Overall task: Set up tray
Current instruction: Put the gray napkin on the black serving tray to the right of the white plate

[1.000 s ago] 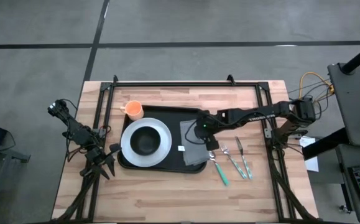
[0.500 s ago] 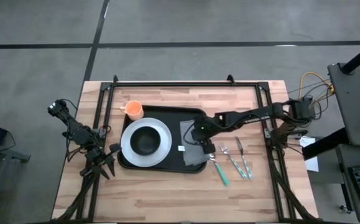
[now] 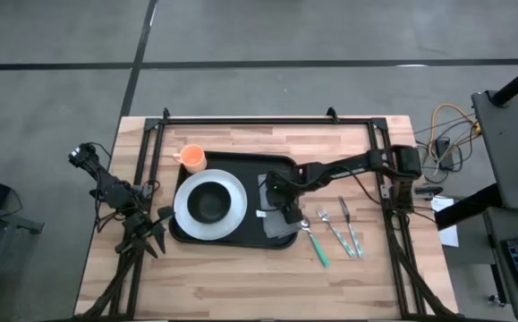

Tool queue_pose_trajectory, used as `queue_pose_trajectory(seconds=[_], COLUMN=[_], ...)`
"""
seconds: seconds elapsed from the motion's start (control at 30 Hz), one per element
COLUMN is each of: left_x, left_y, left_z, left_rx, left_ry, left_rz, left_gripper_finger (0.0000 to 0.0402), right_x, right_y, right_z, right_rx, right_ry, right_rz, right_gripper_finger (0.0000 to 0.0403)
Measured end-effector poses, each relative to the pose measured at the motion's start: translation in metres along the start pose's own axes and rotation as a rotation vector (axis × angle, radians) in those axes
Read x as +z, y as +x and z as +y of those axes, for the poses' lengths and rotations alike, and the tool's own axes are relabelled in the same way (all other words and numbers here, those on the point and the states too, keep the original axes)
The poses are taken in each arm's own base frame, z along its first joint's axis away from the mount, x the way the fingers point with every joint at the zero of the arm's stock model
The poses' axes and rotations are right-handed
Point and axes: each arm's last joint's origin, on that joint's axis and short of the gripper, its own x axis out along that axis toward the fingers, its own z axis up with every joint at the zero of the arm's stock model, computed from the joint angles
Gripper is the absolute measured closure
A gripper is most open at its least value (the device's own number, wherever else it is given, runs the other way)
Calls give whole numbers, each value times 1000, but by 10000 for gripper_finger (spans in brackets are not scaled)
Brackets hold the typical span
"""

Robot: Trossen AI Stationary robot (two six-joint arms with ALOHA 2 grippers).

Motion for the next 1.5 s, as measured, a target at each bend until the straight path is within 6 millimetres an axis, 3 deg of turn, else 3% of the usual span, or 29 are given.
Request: queue_pose_trajectory(seconds=[0.33,0.67,0.97,1.5], left_x=[-1,-1,-1,-1], left_y=[1,1,1,1], left_z=[0,0,0,0], left_rx=[0,-1,-1,-1], left_ry=[-2,-2,-3,-2], left_rz=[9,11,11,11], left_gripper_finger=[316,316,316,316], right_x=[9,22,20,30], right_y=[25,19,19,4], right_z=[-8,-14,-14,-15], right_rx=[37,6,2,8], right_ry=[54,313,442,328], right_rz=[54,44,61,55], right_gripper_finger=[209,209,209,209])
